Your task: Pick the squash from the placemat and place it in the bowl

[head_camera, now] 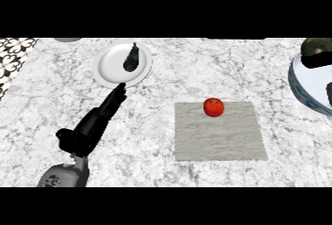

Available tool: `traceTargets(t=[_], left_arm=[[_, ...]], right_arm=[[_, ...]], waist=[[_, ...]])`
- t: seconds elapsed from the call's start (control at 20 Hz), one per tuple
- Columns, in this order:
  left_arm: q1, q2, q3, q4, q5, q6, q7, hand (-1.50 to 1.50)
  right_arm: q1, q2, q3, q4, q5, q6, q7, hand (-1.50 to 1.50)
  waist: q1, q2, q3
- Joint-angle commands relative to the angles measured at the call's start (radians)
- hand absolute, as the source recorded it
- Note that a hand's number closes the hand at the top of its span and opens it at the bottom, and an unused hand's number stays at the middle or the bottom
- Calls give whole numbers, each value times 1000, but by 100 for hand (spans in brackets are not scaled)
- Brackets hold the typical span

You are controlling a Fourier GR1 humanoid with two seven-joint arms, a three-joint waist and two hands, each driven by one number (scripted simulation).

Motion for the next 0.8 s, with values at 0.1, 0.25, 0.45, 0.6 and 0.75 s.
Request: traceTargets(t=[0.1,0.25,0.45,0.6,0.75], left_arm=[[-31,-43,-30,-21,-33,38,33,0],[0,-11,-17,-19,-12,-3,15,0],[22,-3,-15,-7,-15,-14,-32,0],[11,2,-13,-27,-10,-20,-17,0],[3,-9,-13,-45,-2,-15,18,0]], right_arm=[[-33,-92,-68,272,25,-150,-146,150],[-50,-105,-91,350,-49,35,-164,150],[-96,-115,-185,474,-158,144,-195,150],[-60,-133,-241,538,-225,131,-363,-150],[-114,-163,-264,579,-240,101,-459,-150]], waist=[[11,4,1],[13,4,1],[26,11,2],[24,10,3],[28,10,3]])
